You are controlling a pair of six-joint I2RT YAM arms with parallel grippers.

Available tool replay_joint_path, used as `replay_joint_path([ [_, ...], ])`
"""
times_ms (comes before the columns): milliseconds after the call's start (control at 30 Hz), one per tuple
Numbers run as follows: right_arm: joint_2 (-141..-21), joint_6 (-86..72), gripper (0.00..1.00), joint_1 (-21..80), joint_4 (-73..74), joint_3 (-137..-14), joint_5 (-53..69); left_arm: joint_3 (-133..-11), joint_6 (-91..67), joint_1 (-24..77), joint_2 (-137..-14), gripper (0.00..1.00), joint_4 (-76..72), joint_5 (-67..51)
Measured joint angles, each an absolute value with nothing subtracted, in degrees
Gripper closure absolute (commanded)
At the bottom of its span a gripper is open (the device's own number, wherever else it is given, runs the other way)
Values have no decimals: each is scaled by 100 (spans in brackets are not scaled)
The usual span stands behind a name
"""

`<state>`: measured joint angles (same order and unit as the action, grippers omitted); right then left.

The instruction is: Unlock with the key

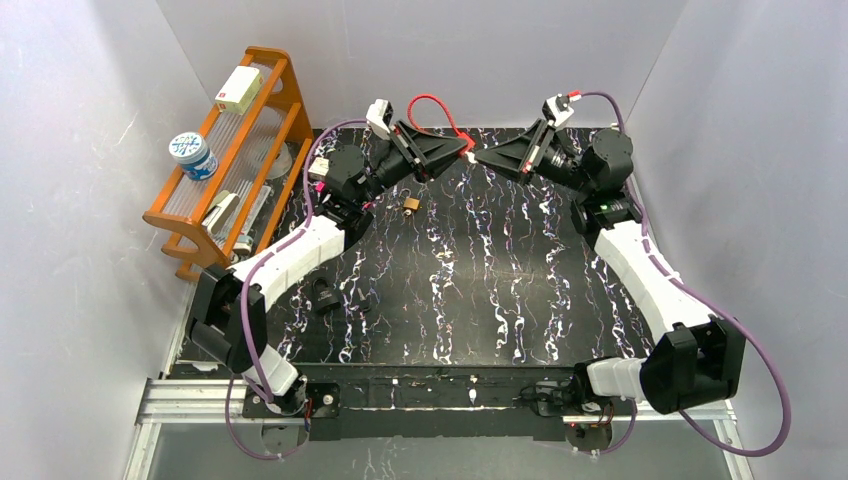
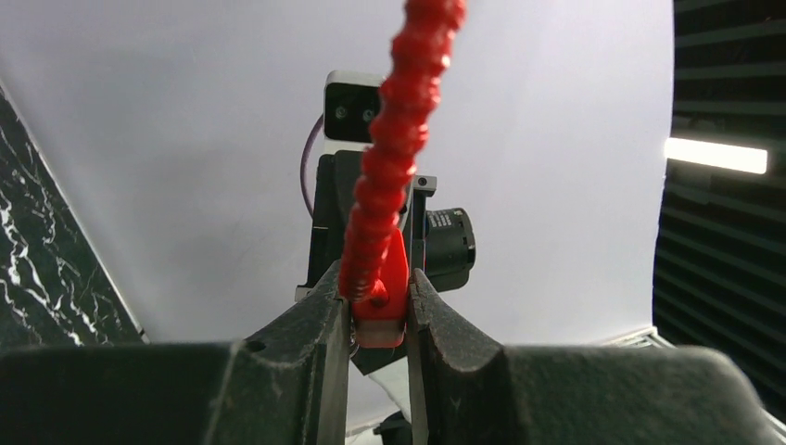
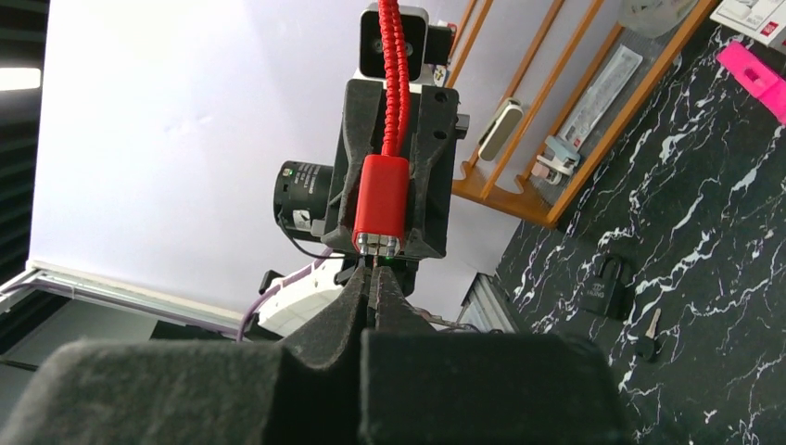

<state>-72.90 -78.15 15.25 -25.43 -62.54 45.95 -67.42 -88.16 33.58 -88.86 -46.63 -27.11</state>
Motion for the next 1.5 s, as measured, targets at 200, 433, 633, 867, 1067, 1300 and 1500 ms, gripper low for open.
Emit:
replay_joint_path([
  [200,-7566,-7662,99,1660,-2318,-6611,4416,-6744,-8842,3264,-8862,100,-4696,-2506],
  [433,-7666,-7397,99,1715,-1472,-6960,4222,-6740,-8635,3242,-8864,100,-4552,-2484],
  [633,-7843,-7155,99,1739,-408,-7443,4104,-6735,-8272,3236,-8864,100,-4351,-2377],
  [867,-7913,-7334,99,1732,-202,-7402,4064,-6735,-8106,3236,-8884,100,-4119,-2333],
  [1067,-7900,-8674,99,1702,-1002,-6792,4134,-6737,-7839,3236,-8884,100,-4016,-2307],
  [1300,-7865,-10536,99,1715,-2071,-6156,4147,-6737,-7408,3238,-8884,100,-4169,-2331],
  [1500,-7778,-11585,99,1881,-2550,-6145,3931,-6790,-7098,3236,-8888,100,-4982,-2342],
])
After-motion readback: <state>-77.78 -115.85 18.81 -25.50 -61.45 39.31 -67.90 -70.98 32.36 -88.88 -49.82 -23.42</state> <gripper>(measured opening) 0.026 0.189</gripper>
